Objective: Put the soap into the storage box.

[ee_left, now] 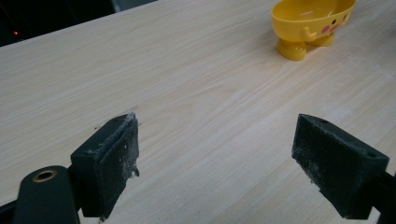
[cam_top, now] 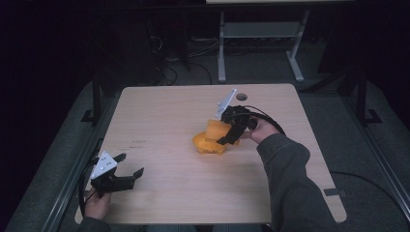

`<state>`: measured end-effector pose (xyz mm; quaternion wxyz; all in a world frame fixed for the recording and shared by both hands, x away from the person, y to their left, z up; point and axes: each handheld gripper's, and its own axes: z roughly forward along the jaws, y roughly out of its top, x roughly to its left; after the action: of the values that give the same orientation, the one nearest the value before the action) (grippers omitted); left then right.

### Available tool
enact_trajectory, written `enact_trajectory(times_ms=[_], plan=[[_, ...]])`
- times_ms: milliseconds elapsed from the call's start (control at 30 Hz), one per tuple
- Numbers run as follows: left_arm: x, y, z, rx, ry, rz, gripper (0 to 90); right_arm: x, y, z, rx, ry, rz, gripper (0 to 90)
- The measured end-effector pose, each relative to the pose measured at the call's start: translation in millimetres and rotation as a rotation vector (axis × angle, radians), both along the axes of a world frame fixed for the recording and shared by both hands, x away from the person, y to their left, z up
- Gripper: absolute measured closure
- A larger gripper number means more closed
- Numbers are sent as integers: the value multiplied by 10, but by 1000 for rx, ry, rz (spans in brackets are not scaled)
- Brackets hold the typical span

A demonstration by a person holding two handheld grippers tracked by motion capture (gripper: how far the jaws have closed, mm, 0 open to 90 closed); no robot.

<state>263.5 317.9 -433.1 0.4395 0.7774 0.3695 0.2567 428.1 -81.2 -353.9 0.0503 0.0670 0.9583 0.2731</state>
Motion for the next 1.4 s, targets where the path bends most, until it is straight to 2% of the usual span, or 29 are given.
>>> enact_trajectory(times_ms=[233,533,1400], plan=[[4,-7,-2,3,1,-1,142,31,88,-30,-11,-6,10,207],[7,-1,-2,1,0,-4,142,81,252,-145,-21,10,43,207],[5,14,5,-3,1,1,142,179,409,-319,-60,35,71,206]])
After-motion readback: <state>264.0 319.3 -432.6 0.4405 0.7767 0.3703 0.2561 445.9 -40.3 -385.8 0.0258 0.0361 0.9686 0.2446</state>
